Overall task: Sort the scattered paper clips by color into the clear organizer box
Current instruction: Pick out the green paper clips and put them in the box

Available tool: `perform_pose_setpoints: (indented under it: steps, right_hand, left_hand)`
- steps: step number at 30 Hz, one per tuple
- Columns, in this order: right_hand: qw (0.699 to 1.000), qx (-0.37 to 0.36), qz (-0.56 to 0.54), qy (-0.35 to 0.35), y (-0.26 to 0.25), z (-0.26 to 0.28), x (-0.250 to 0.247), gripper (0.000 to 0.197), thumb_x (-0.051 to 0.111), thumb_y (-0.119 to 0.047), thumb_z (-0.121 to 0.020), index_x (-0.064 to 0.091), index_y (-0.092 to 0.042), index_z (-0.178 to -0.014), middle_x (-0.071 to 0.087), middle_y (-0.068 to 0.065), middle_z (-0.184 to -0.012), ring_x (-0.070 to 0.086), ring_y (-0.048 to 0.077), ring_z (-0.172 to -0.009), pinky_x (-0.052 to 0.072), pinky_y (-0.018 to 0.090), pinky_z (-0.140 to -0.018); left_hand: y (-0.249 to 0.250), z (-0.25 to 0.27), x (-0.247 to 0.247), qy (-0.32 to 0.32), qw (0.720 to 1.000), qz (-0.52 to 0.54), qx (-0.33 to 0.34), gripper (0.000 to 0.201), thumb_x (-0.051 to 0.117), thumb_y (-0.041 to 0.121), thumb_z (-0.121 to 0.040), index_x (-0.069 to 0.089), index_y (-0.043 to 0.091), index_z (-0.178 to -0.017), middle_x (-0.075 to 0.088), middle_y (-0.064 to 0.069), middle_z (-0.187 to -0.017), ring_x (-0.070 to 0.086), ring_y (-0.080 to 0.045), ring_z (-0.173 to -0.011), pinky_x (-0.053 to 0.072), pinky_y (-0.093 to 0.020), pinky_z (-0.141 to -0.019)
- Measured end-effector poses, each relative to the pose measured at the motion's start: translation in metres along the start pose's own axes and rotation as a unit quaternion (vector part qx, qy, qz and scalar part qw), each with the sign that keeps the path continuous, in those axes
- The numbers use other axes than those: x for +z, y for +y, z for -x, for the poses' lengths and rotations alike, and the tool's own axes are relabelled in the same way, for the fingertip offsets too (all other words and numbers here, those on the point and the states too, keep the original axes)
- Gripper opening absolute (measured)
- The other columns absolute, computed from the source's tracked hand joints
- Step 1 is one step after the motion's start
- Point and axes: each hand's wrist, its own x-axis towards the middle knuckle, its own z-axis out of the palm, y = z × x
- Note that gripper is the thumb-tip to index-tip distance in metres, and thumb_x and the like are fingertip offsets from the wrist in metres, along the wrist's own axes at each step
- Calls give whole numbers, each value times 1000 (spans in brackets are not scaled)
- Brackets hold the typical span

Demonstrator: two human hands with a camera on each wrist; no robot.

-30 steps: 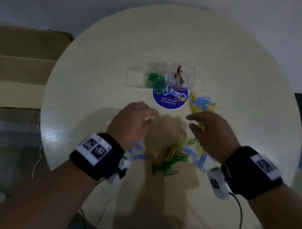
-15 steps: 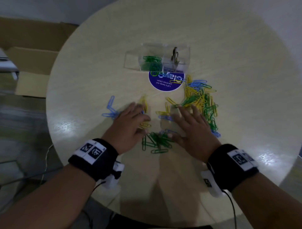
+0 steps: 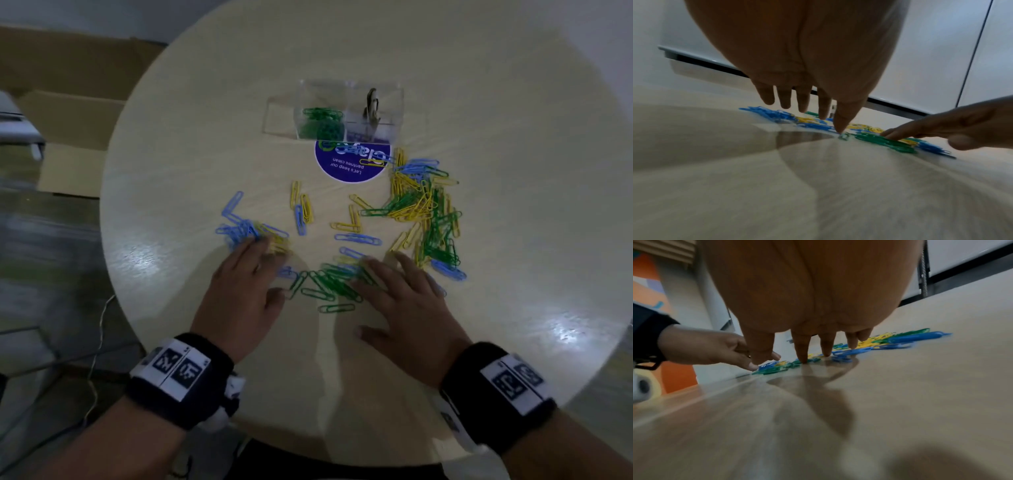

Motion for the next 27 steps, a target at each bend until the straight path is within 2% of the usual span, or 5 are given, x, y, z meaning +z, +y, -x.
perform_pose_setpoints:
  steps: [4,7,10,22,27]
  right_hand:
    - [995,36,-41,86,3,-15,-15,55,51,-56,-80,51,-36,-131,43,-5,-147,32,35,-136,30,50,-108]
    - [980,46,-83,175,13,-22,-27,27,63,-32,-78,69,-26,-104,68,0,-113,57,29,-105,42,38,-94]
    - [974,99,-72,189,15,-28,-32,15,58,-25,-78,70,-26,-88,67,2,-83,59,32,-81,47,38,-79]
    - [986,121,50,102,10,-60,-36,46,56,-23,-78,57,-34,-123,57,3,-115,48,36,-100,44,44,-83]
    - [987,57,-33,144,8,-41,-40,16,58,-33,-82,69,-23,-85,60,4,-82,54,33,-80,46,40,-74]
  left_hand:
    - [17,-5,1,-16,995,-18,98,41,59,20,-86,58,23,-127,52,3,-139,46,-25,-125,39,-39,-105]
    - [12,-1,8,-33,995,-27,95,39,55,25,-90,57,28,-129,52,14,-139,47,-19,-123,43,-40,-98]
    - [6,-4,5,-18,996,-7,85,40,52,28,-93,55,30,-132,52,17,-139,48,-18,-121,43,-39,-98]
    - [8,-44,2,4,992,-16,123,37,47,21,-84,69,34,-112,63,8,-122,51,-27,-101,44,-41,-84]
    - [1,-37,-11,42,996,28,69,29,52,19,-84,73,31,-100,66,11,-101,52,-25,-93,43,-38,-83]
